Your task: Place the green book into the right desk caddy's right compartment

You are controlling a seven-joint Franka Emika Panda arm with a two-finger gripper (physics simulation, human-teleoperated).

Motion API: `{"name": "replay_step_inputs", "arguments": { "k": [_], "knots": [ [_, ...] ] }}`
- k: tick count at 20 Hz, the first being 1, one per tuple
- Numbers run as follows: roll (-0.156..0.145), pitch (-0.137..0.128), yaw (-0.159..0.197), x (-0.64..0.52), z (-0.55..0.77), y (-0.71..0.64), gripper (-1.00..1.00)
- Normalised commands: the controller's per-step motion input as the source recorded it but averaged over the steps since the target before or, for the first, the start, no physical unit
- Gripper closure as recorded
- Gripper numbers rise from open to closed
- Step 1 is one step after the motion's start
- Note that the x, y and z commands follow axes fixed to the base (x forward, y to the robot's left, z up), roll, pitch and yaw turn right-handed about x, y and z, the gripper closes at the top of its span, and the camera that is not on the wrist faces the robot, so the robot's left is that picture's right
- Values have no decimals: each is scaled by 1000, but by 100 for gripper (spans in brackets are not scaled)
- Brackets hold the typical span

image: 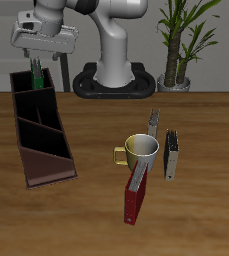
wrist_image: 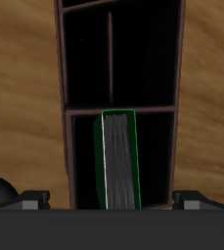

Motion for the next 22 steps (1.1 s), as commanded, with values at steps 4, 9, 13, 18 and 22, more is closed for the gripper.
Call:
{"name": "replay_step_inputs", "arguments": {
  "k": [4, 9, 13, 18, 22],
  "knots": [
    [-67, 12, 31, -169, 173, 108, -100],
    [-51, -34, 0, -177, 208, 18, -100],
    [-19, -28, -25, -86, 99, 79, -100],
    [0, 13, 2, 0, -1, 56, -100],
    [-13, 6, -1, 26, 31, -12, -100]
  ]
}}
